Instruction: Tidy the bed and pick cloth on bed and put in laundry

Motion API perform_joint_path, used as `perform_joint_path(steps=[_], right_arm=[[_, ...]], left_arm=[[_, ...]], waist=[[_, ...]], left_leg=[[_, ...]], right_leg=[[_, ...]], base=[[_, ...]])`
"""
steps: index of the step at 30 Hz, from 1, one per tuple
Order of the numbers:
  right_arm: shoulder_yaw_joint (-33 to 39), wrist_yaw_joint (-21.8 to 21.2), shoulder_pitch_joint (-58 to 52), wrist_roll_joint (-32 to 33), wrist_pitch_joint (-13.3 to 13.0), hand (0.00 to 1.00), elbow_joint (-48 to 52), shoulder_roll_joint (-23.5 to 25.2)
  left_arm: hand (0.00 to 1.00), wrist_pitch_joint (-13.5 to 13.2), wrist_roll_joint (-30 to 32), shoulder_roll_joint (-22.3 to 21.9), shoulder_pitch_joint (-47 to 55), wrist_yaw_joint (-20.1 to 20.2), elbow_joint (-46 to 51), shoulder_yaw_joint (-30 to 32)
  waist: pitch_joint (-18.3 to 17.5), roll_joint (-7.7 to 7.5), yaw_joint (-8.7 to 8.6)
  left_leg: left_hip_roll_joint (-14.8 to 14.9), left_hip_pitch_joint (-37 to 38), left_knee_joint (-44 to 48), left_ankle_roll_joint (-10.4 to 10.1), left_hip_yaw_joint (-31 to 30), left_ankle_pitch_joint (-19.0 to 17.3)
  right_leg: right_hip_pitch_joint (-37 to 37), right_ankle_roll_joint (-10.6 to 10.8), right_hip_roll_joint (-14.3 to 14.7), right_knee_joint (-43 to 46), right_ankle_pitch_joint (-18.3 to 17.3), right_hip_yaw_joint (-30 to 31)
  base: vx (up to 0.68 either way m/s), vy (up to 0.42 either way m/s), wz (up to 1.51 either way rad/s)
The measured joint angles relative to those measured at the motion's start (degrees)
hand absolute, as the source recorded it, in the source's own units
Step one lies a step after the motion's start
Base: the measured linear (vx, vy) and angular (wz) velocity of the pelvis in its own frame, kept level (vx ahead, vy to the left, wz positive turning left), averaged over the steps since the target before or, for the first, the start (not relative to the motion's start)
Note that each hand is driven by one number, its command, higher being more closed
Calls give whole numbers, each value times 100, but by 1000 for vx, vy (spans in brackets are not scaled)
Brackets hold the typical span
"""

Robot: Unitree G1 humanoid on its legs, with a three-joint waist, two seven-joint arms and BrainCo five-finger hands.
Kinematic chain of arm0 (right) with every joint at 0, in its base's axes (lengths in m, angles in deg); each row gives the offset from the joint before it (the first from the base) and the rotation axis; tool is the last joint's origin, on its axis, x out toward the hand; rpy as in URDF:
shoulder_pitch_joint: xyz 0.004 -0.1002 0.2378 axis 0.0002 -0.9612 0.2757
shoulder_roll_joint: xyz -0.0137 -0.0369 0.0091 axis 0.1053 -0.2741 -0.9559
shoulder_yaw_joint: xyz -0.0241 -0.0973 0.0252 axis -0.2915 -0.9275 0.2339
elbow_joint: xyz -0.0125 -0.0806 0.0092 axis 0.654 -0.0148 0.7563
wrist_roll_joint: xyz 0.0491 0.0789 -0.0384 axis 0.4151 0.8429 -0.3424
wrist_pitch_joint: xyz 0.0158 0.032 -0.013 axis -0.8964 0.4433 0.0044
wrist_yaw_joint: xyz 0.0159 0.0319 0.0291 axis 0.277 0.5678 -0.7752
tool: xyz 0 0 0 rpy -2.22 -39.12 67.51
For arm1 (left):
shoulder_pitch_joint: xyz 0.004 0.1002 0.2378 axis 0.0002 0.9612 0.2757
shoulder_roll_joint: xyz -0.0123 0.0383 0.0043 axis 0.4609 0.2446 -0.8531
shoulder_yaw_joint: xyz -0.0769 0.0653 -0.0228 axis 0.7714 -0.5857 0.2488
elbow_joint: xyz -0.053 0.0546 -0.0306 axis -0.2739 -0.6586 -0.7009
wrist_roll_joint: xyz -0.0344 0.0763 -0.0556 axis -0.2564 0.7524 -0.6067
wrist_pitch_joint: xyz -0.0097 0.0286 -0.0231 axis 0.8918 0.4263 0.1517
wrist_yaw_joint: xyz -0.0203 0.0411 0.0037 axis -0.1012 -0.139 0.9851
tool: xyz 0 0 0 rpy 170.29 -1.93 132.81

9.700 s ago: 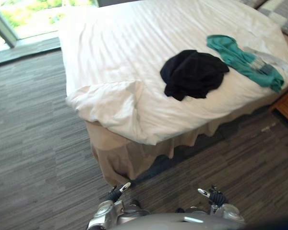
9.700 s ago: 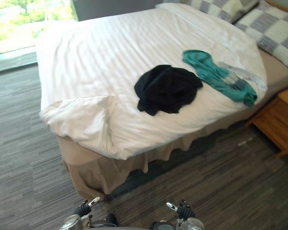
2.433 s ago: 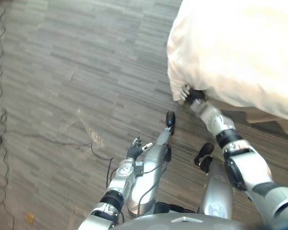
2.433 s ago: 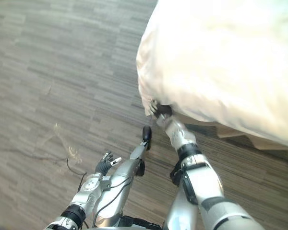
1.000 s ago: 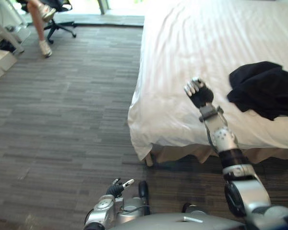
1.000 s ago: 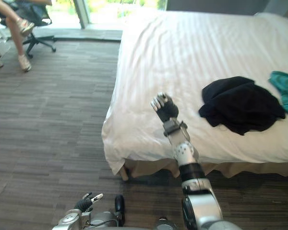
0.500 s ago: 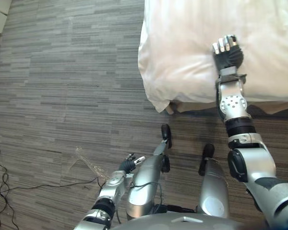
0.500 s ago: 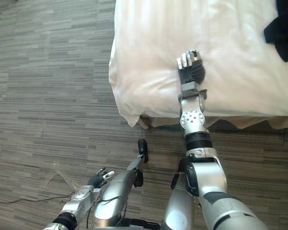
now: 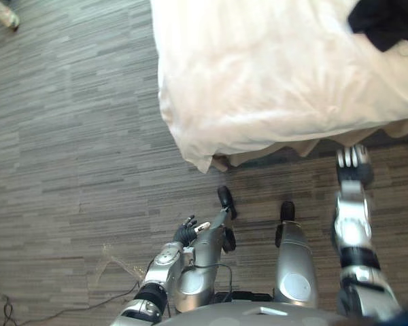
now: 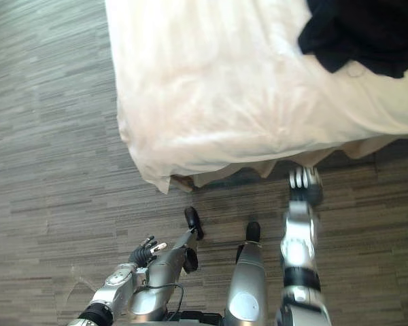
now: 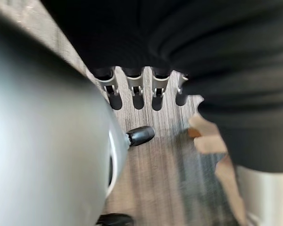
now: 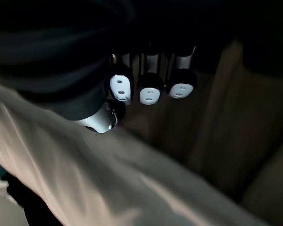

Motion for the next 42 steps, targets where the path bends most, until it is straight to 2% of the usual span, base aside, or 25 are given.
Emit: perform_joint_path(steps=[1,2,4,7,8,9,11,15,17,19,22,25,28,30,31,32,33,34,35,36,38,39,40,41,42], right_arm=[[-24,-148,-376,-65,53,100,4,154],[-45,-256,-624,-202,90,0,1,244],[-153,-476,-1036,-444,208,0,-33,419],[-370,-563,-1492,-1372,339,0,-370,653],[-492,-478,-1580,-1949,429,0,-598,668],[-540,-452,-1605,-2156,449,0,-701,671],[-742,-182,-1649,-3144,489,0,-1301,698],[-803,252,-1575,-4077,486,0,-1745,665],[-740,107,-1437,-4746,660,0,-2073,559],[-703,-31,-1288,-4958,776,0,-2385,474],[-699,-74,-1269,-4939,830,0,-2523,434],[-703,-130,-1187,-4866,810,0,-2570,444],[-709,-215,-1193,-4866,656,0,-2573,445],[-727,-265,-1267,-4847,571,0,-2569,445],[-738,-261,-1357,-4834,510,0,-2568,401],[-742,-263,-1373,-4830,489,0,-2572,375],[-795,-311,-1414,-4690,384,0,-2557,345],[-806,-351,-1403,-4486,306,0,-2547,246],[-806,-378,-1399,-4404,288,0,-2543,220],[-824,-399,-1367,-4302,232,0,-2535,220],[-932,-465,-1422,-4209,179,0,-2444,312],[-932,-481,-1430,-4207,178,0,-2447,333],[-913,-515,-1494,-4199,177,0,-2465,387],[-882,-531,-1522,-4141,135,0,-2462,393],[-880,-530,-1510,-4105,120,0,-2475,395]], left_arm=[[0,-67,66,-2,109,8,9,71],[0,-104,111,-1,154,18,19,111],[0,-177,113,-6,254,29,42,197],[0,-210,139,-3,353,26,-9,245],[0,-218,155,-1,437,16,-7,258],[0,-229,200,-1,474,8,-7,258],[0,-253,696,-24,626,-18,-40,234],[0,-186,1120,-7,646,-48,-261,197],[0,-81,1183,66,667,-116,-303,138],[0,34,1249,136,662,-129,-360,36],[0,247,1478,152,650,-129,-374,37],[0,456,1796,180,602,-133,-550,47],[0,436,1948,187,588,-128,-731,88],[0,403,1933,176,564,-128,-729,143],[0,363,1929,141,540,-127,-708,295],[0,332,1930,118,544,-132,-691,351],[0,226,1892,47,592,-122,-683,523],[0,152,1878,-46,633,-100,-687,625],[0,131,1863,-70,655,-78,-688,636],[0,40,1771,-97,754,-4,-693,726],[0,-64,1706,-83,786,27,-705,731],[0,-104,1711,-66,787,27,-696,748],[0,-212,1684,-96,797,-9,-707,776],[0,-266,1686,-175,788,-51,-749,768],[0,-299,1696,-195,778,-74,-766,761]], waist=[[-30,-75,-62],[-76,-154,-64],[-196,-278,-73],[-528,-476,-74],[-671,-545,-72],[-741,-565,-72],[-1080,-612,-74],[-1385,-619,-66],[-1510,-680,-45],[-1624,-734,-46],[-1725,-776,-30],[-1794,-734,-40],[-1828,-675,-67],[-1825,-698,-56],[-1801,-658,-48],[-1780,-619,-32],[-1750,-547,20],[-1752,-342,108],[-1762,-274,124],[-1771,-216,124],[-1840,-381,61],[-1841,-440,65],[-1914,-441,72],[-1935,-407,17],[-1951,-354,-32]], left_leg=[[5,162,-4,-47,41,-34],[29,273,-15,-79,61,-57],[89,441,-56,-114,71,-90],[169,614,-60,-126,71,-137],[187,740,-62,-131,71,-174],[191,782,-63,-141,71,-188],[200,950,-94,-151,46,-259],[215,1156,-96,-198,64,-409],[225,1323,-95,-252,84,-470],[263,1380,-93,-295,98,-499],[342,1496,-76,-385,153,-559],[461,1735,-63,-510,502,-672],[595,1900,168,-561,923,-873],[882,1590,1355,-561,817,-1315],[1171,1224,2570,-530,374,-1548],[1258,1102,2956,-511,200,-1571],[1310,787,3770,-498,-507,-1761],[1230,883,3783,-487,-1168,-2041],[1199,927,3676,-449,-1346,-2073],[1109,1197,3338,-400,-1650,-2181],[879,1485,2896,-414,-1970,-2196],[861,1516,2790,-426,-1993,-2205],[860,1666,2347,-530,-1928,-2316],[927,1816,1878,-613,-1767,-2552],[935,1855,1738,-671,-1718,-2626]], right_leg=[[196,6,43,-133,47,51],[309,-2,79,-228,72,101],[488,-28,156,-402,109,153],[720,-64,244,-613,143,144],[887,-67,267,-721,149,143],[946,-68,272,-756,150,141],[1214,-79,276,-931,160,80],[1498,-153,271,-1089,145,-2],[1679,-227,279,-1105,107,-94],[1754,-275,316,-1180,104,-121],[1934,-253,400,-1413,226,-86],[2106,-250,532,-1746,461,166],[2178,-252,609,-1887,574,320],[2222,-273,617,-1863,602,349],[2283,-285,676,-1776,608,491],[2284,-286,709,-1713,609,569],[2261,-343,765,-1539,564,950],[2195,-325,890,-1462,542,1337],[2152,-310,957,-1432,533,1504],[2001,-245,1115,-1255,490,1945],[1725,-208,1120,-1158,345,2260],[1668,-208,1107,-1160,346,2277],[1497,-182,1115,-1171,410,2395],[1371,-105,1176,-1181,491,2400],[1332,-63,1176,-1178,528,2409]], base=[[97,-22,-42],[104,-37,-43],[86,-53,-27],[68,-42,-6],[39,-13,-5],[59,-6,-6],[64,3,0],[55,15,-1],[49,-5,0],[75,-26,-4],[96,-32,-21],[122,-36,-66],[83,-28,-73],[87,-73,-70],[60,-103,-70],[88,-59,-113],[83,114,-161],[81,161,-175],[28,224,-194],[-10,164,-146],[-65,104,-115],[-144,125,-77],[-126,151,-56],[-135,185,-48],[-97,162,-48]])
